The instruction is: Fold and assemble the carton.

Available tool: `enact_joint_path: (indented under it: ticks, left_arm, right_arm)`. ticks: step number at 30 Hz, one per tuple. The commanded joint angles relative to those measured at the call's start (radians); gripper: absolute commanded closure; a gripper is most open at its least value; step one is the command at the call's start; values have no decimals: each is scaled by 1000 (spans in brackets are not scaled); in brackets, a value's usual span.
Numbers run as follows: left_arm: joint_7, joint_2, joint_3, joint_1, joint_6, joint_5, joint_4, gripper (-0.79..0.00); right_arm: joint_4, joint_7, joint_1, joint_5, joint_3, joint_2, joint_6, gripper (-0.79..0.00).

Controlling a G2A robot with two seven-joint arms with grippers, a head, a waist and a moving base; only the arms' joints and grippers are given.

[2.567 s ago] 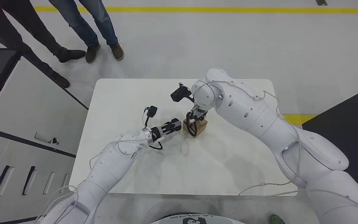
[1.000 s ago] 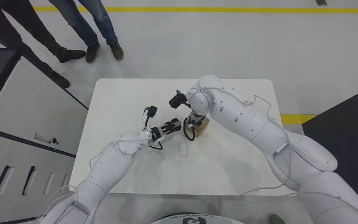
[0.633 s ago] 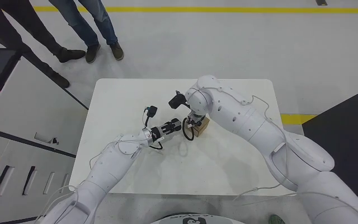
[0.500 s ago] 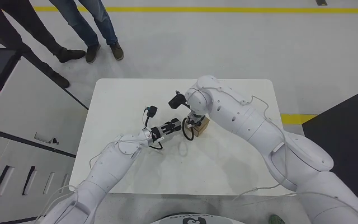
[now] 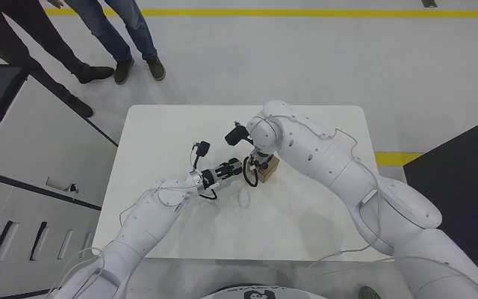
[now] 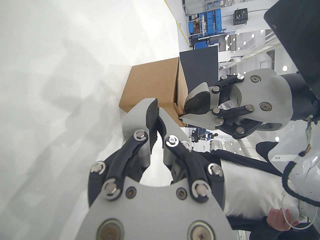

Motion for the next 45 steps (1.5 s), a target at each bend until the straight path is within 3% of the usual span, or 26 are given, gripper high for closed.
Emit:
enact_joint_path:
  ticks: [1, 6, 9, 37, 45]
  left_arm:
    - [0, 0, 0, 0, 0, 0, 0, 0]
    - [0, 0, 0, 0, 0, 0, 0, 0]
    - [0, 0, 0, 0, 0, 0, 0, 0]
    - [0, 0, 0, 0, 0, 0, 0, 0]
    - [0, 0, 0, 0, 0, 0, 0, 0]
  right_arm:
    - [1, -3, 0, 2, 8, 1, -1, -132]
    - [-1, -14, -4, 15, 36, 8, -3, -102]
    - [-6, -21, -10, 20, 53, 13, -4, 0]
    - [23, -32, -35, 28, 78, 4, -16, 0]
    - [-13, -44, -47, 129, 207, 44, -50, -25]
